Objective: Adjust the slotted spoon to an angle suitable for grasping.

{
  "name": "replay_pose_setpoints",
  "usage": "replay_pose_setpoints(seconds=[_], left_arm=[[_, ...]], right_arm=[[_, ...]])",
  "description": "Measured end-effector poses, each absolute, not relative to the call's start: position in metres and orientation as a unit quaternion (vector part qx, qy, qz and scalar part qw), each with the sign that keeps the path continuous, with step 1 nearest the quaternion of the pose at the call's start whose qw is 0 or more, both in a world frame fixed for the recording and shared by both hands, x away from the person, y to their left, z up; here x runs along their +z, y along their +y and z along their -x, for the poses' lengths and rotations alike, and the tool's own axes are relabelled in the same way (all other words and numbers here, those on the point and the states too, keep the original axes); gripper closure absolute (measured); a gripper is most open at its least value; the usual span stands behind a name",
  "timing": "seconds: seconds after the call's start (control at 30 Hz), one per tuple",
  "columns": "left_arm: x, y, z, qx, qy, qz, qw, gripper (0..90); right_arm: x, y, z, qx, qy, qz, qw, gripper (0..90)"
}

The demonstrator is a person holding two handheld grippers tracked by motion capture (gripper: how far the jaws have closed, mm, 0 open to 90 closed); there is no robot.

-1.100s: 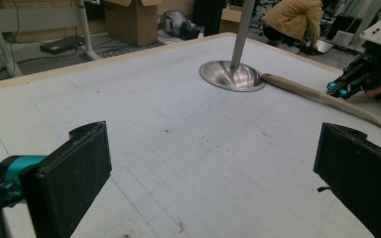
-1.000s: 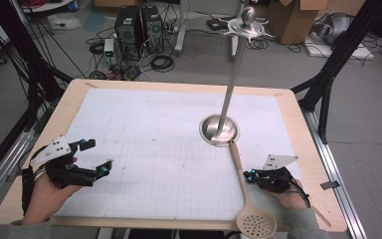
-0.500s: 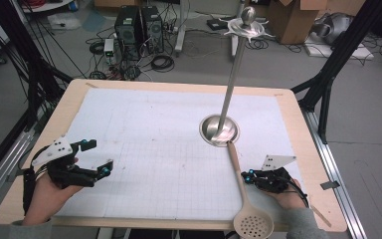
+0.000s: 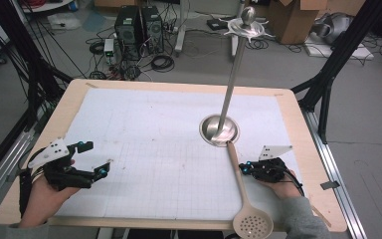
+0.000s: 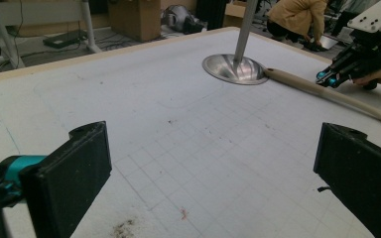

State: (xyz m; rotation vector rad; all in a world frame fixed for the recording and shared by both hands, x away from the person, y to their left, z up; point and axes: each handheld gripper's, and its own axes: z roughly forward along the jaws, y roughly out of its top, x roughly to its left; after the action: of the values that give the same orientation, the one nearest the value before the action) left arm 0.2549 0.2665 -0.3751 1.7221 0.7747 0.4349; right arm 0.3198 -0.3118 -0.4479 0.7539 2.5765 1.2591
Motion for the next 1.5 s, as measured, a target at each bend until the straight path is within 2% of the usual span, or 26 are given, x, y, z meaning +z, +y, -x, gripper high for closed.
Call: replay_pose_setpoints(seconds=[0.37, 0.8, 1.07, 1.33, 1.5], left_arm=[[-0.375, 0.266, -0.255, 0.186, 0.330, -0.733, 0.565, 1.9], [-0.375, 0.274, -0.249, 0.190, 0.334, -0.732, 0.563, 1.9], [-0.376, 0.278, -0.246, 0.192, 0.338, -0.732, 0.559, 1.9], [-0.376, 0.278, -0.245, 0.194, 0.340, -0.730, 0.560, 1.9], [-0.376, 0.277, -0.245, 0.193, 0.338, -0.731, 0.560, 1.9]], right_arm=[[-0.448, -0.303, -0.320, 0.421, 0.874, -0.229, 0.087, 90.0], [-0.448, -0.264, -0.330, 0.411, 0.891, -0.181, 0.069, 90.0], [-0.447, -0.264, -0.331, 0.411, 0.891, -0.181, 0.064, 90.0], [-0.432, -0.271, -0.310, 0.380, 0.901, -0.191, 0.081, 90.0], [-0.429, -0.270, -0.305, 0.384, 0.895, -0.215, 0.071, 90.0]])
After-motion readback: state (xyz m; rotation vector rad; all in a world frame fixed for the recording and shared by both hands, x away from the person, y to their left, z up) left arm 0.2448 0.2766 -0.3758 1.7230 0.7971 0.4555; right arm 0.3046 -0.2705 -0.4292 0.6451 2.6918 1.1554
